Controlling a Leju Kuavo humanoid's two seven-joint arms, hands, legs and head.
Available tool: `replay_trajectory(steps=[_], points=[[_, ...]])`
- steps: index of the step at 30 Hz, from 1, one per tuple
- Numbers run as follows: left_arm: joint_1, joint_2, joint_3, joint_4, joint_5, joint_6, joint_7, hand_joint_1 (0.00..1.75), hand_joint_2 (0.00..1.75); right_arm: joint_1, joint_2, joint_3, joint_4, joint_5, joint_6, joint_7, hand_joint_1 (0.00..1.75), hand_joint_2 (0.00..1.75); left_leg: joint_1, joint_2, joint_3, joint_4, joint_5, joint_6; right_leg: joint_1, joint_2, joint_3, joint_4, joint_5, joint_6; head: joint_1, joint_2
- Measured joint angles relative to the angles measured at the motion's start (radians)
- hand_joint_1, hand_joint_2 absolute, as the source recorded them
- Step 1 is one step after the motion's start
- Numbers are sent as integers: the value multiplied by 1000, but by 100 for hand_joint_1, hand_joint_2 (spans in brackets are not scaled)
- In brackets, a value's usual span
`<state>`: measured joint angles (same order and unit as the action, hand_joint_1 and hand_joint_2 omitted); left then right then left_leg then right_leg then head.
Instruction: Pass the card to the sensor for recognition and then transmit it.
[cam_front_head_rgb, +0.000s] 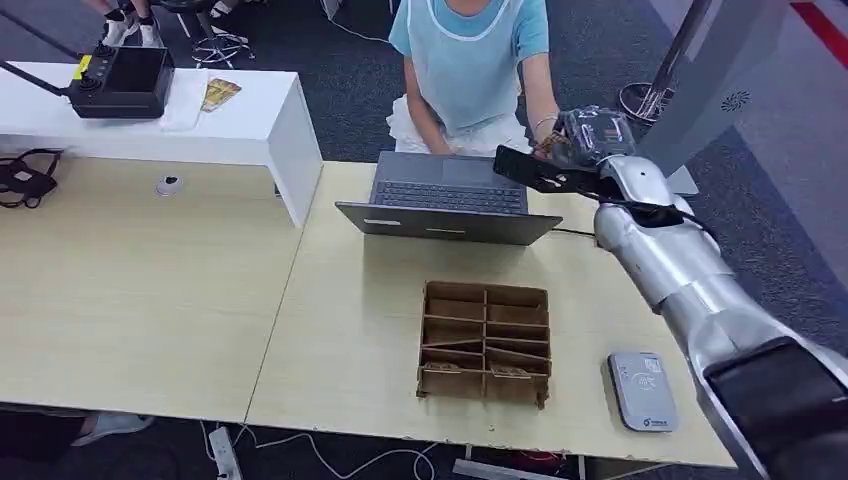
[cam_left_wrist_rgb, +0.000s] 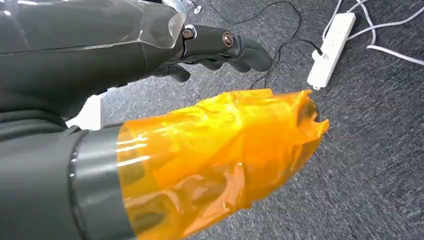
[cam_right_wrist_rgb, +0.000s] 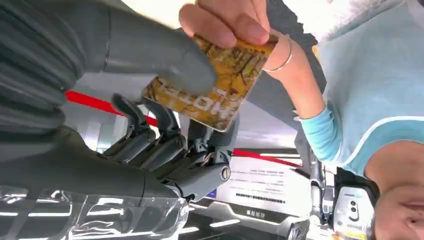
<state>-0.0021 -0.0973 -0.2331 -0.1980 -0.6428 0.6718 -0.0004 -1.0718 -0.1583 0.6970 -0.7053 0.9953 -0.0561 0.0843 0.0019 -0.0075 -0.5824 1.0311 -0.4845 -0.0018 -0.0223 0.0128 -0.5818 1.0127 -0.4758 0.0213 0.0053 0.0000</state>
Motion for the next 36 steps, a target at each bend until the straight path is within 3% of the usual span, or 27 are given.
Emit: replay_trajectory(steps=[9,15,19,22,24,26,27,30,31,36], points=[[0,0,-2,0,0,4,2,0,0,5,-5,9,3,-12,-125,9,0,175,0,0,0,0,0,0,0,0,0,0,0,0,0,0],[0,0,-5,0,0,4,2,0,0,57,-32,-10,-45,-51,-357,-9,0,175,0,0,0,0,0,0,0,0,0,0,0,0,-1,0],[-1,-1,-11,0,0,3,3,0,0,159,-39,-101,-165,-184,-588,-102,0,175,0,0,0,0,0,0,0,0,0,-1,0,0,0,0],[-1,-2,-12,0,0,3,5,0,0,246,-32,-190,-282,-339,-634,-193,0,175,0,0,0,0,0,0,0,0,0,0,0,0,0,0],[0,-2,-12,0,0,3,9,0,0,300,-25,-244,-355,-437,-619,-242,0,175,0,0,0,0,0,0,0,0,0,0,0,0,-1,0],[0,-2,-11,0,0,3,11,0,0,356,-12,-296,-440,-621,-566,-298,0,175,0,0,0,0,-1,0,0,0,0,0,-1,0,0,0],[0,-3,-11,0,0,3,11,0,0,382,-6,-317,-473,-714,-520,-317,0,175,0,0,0,0,-1,0,0,0,0,0,0,0,0,0],[2,-3,-8,0,0,5,11,0,0,483,-3,-367,-598,-1064,-284,-361,0,175,0,0,0,0,-1,0,0,0,-1,-1,-1,0,0,0],[4,-3,-7,0,0,5,13,0,0,516,-4,-380,-636,-1125,-240,-380,0,175,0,0,0,0,-1,0,0,-1,-1,-1,-1,0,0,0],[13,-5,5,0,0,7,24,0,0,716,-28,-456,-836,-1253,-167,-463,0,175,0,-4,-1,0,-2,0,0,-4,0,-2,-2,0,0,0]])
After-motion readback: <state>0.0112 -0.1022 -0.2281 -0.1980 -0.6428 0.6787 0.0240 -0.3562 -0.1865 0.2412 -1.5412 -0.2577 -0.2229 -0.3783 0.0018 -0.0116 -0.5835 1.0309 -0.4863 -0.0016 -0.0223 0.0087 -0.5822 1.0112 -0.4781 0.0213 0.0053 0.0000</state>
